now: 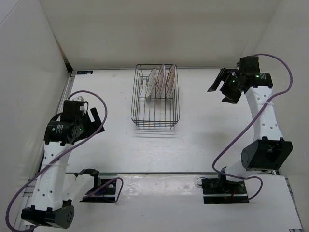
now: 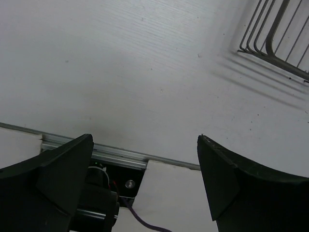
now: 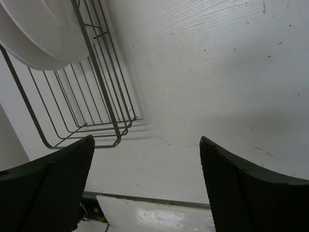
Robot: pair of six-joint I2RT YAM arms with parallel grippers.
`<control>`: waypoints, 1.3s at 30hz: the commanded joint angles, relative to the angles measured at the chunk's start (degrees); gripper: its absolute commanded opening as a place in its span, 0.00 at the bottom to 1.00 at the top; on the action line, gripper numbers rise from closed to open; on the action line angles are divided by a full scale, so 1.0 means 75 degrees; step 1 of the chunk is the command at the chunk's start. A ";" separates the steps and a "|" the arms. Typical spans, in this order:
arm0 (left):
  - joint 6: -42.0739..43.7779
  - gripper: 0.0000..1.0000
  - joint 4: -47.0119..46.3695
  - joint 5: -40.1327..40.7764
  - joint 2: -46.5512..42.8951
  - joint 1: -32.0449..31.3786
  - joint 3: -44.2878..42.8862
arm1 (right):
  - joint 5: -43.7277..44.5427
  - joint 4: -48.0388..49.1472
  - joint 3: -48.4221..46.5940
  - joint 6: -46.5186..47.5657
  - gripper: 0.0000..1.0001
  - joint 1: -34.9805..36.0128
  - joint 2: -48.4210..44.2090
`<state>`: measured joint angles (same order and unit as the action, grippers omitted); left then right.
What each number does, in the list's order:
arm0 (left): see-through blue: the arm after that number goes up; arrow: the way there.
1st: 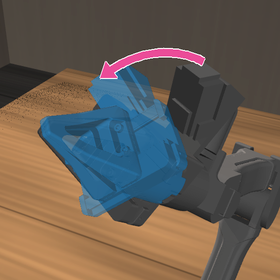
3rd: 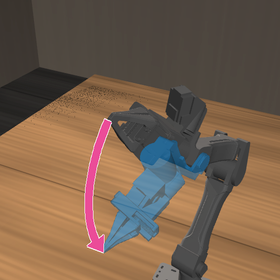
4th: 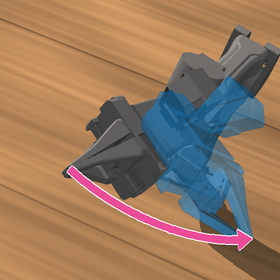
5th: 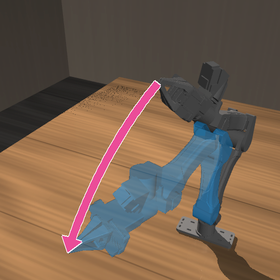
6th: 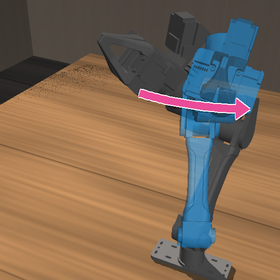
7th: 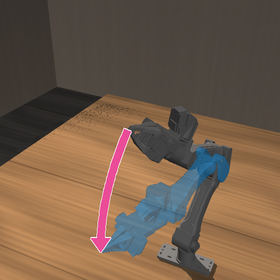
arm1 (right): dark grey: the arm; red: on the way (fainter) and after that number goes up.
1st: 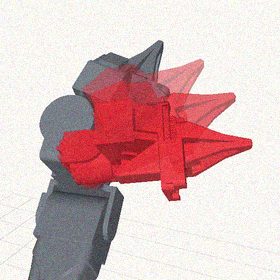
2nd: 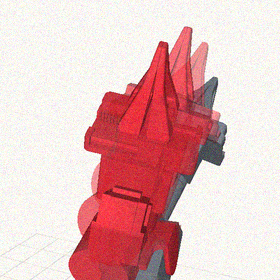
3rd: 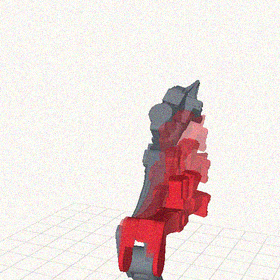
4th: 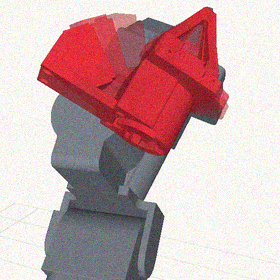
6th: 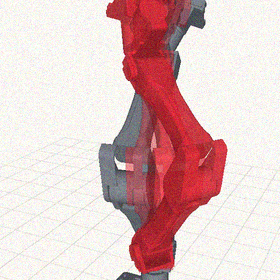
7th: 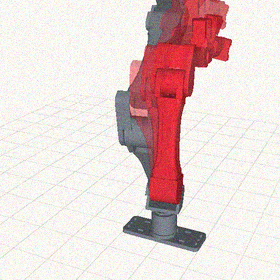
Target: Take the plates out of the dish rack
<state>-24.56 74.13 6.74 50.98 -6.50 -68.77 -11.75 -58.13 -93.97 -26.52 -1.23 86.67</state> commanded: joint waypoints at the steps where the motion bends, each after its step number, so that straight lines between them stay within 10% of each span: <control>1: -0.0345 1.00 0.1004 -0.0593 -0.0571 -0.0023 0.0156 | 0.0159 0.0192 -0.0325 -0.0234 0.90 -0.0034 -0.0611; 7: -0.0534 1.00 0.0604 -0.0572 -0.0822 -0.0070 0.0323 | 0.1507 -0.0161 -0.0034 -0.0611 0.90 -0.0152 -0.0810; 10: -0.0676 1.00 0.1481 0.0038 -0.0471 -0.0363 -0.0193 | 0.0086 0.1582 0.0470 -0.0296 0.90 -0.0094 -0.0870; 23: 0.0039 1.00 0.1239 0.0308 -0.0715 -0.0574 0.0660 | 0.3569 0.0286 -0.5891 0.0091 0.90 0.3818 0.4212; 39: 0.0473 1.00 0.1132 0.0226 -0.0446 -0.0738 0.0978 | 0.7016 0.1973 -0.5295 0.1229 0.80 0.4817 0.5049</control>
<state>-21.87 77.65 8.51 47.79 -11.81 -62.17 34.72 -47.75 -134.02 -17.98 35.16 125.03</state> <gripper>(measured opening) 0.994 0.808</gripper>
